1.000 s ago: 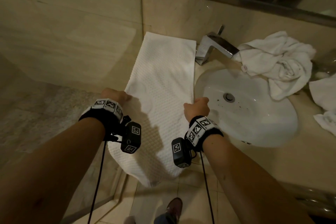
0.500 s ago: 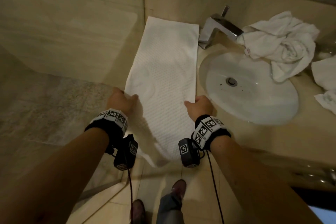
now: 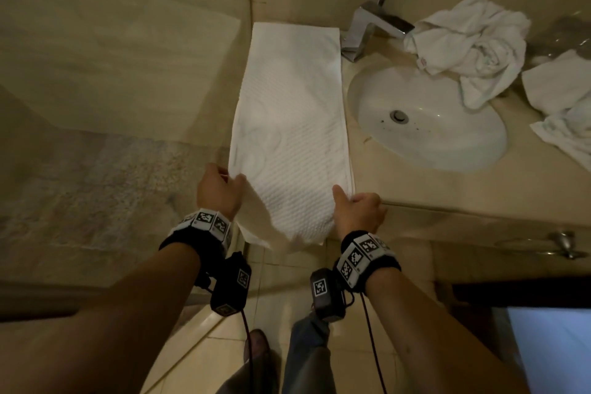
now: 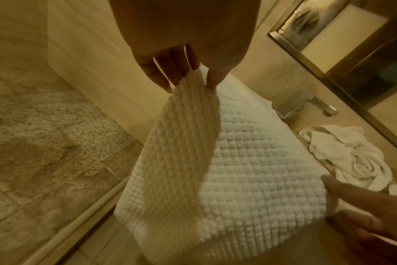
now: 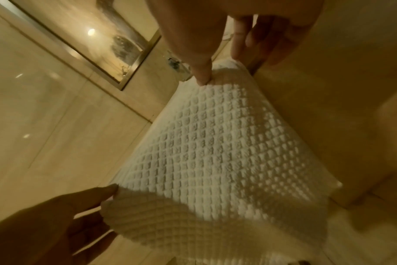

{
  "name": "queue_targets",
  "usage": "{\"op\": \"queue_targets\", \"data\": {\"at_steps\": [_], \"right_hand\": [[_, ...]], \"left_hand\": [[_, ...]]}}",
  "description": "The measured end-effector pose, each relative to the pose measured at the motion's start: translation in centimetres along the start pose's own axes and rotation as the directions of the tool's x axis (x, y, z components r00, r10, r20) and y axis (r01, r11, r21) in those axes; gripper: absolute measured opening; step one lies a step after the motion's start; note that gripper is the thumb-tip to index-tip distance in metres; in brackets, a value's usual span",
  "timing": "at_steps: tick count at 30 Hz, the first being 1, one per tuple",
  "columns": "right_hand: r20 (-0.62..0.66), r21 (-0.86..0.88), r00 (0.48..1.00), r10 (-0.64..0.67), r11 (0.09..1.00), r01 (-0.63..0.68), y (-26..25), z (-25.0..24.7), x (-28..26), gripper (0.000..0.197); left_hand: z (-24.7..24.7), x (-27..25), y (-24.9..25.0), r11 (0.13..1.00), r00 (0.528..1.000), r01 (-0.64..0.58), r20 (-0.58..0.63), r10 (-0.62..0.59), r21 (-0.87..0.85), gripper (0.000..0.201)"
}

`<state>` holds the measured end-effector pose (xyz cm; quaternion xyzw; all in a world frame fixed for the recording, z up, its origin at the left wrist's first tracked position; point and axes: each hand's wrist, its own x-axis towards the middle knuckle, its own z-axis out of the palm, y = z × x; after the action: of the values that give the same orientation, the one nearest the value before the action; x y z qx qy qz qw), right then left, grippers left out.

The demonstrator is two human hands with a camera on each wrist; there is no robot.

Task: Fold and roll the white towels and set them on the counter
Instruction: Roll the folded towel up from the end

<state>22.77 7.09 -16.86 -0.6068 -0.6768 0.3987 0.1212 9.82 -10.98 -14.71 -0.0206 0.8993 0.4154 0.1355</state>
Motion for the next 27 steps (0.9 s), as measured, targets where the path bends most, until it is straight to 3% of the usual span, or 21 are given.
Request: {"op": "queue_targets", "data": {"at_steps": [2, 5, 9, 11, 15, 19, 27], "right_hand": [[0.027, 0.019, 0.997, 0.077, 0.997, -0.077, 0.9, 0.4, -0.4, 0.074], [0.209, 0.057, 0.973, 0.101, 0.992, -0.115, 1.9, 0.9, -0.3, 0.085], [0.387, 0.092, 0.916, 0.110, 0.983, -0.157, 2.6, 0.2, -0.4, 0.040], [0.445, 0.044, 0.888, 0.114, 0.988, -0.149, 3.0, 0.0, -0.6, 0.034], [0.444, 0.022, 0.889, 0.111, 0.991, -0.134, 4.4, 0.5, -1.0, 0.036], [0.468, -0.005, 0.880, 0.084, 0.996, -0.092, 5.8, 0.4, -1.6, 0.048], [0.414, 0.026, 0.909, -0.047, 0.999, 0.040, 5.8, -0.4, -3.0, 0.032]], "left_hand": [[0.2, -0.5, -0.9, 0.999, 1.000, -0.004, -0.008, 0.003, -0.048, 0.037], [0.2, -0.6, -1.4, 0.995, 1.000, 0.020, 0.006, -0.020, -0.095, 0.037], [0.2, -0.3, -1.9, 0.980, 0.988, 0.127, 0.112, -0.110, -0.155, 0.036], [0.4, -0.2, -2.5, 0.977, 0.969, 0.151, 0.216, -0.117, -0.151, 0.036], [1.1, -0.7, -3.7, 0.990, 0.925, 0.128, 0.368, -0.095, -0.067, 0.044], [1.1, -1.9, -4.4, 0.986, 0.922, 0.157, 0.366, -0.128, -0.050, 0.053], [0.7, -4.2, -4.1, 0.997, 0.945, 0.014, 0.327, 0.012, -0.077, 0.049]]}}
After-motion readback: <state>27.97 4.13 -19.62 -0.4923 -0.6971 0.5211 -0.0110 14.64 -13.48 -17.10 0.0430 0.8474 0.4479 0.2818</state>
